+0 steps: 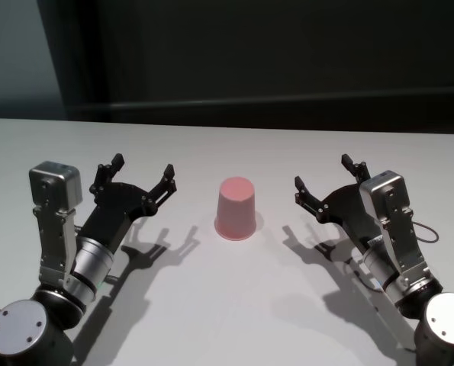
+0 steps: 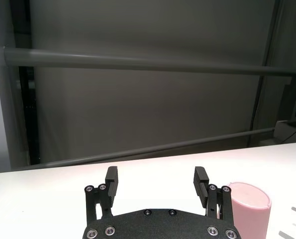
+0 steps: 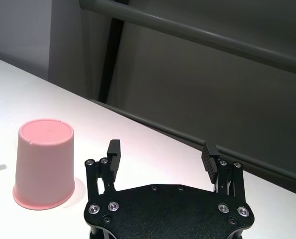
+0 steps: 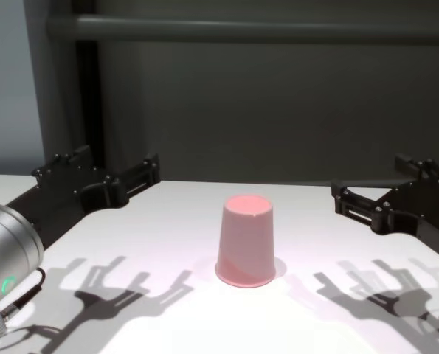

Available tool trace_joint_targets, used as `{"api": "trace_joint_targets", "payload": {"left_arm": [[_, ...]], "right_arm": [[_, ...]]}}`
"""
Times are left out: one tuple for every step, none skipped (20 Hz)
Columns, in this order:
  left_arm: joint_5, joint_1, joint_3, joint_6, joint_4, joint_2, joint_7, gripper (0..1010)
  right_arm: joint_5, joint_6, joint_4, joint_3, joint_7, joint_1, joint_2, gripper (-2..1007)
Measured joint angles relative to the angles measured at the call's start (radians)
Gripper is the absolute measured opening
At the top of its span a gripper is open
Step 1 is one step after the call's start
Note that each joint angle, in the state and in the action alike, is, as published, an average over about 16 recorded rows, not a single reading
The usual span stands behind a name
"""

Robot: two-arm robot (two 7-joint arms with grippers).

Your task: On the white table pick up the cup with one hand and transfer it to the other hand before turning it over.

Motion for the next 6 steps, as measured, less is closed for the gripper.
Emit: {"api": "trace_joint_targets", "payload": {"left_arm": [[0.000,0.000,0.000,0.000,0.000,0.000,0.000,1001],[0.000,0.000,0.000,0.000,0.000,0.000,0.000,1001],[0.000,0.000,0.000,0.000,0.000,0.000,0.000,1001],[0.000,0.000,0.000,0.000,0.000,0.000,0.000,1001],[0.000,0.000,0.000,0.000,0.000,0.000,0.000,1001],[0.000,0.000,0.000,0.000,0.000,0.000,0.000,1001]], "right_arm": [[0.000,0.000,0.000,0.000,0.000,0.000,0.000,1002],[0.000,0.000,0.000,0.000,0.000,0.000,0.000,1002],[0.000,0.000,0.000,0.000,0.000,0.000,0.000,1002],[0.000,0.000,0.000,0.000,0.000,0.000,0.000,1002],[0.000,0.000,0.000,0.000,0.000,0.000,0.000,1002],[0.000,0.000,0.000,0.000,0.000,0.000,0.000,1002]]}}
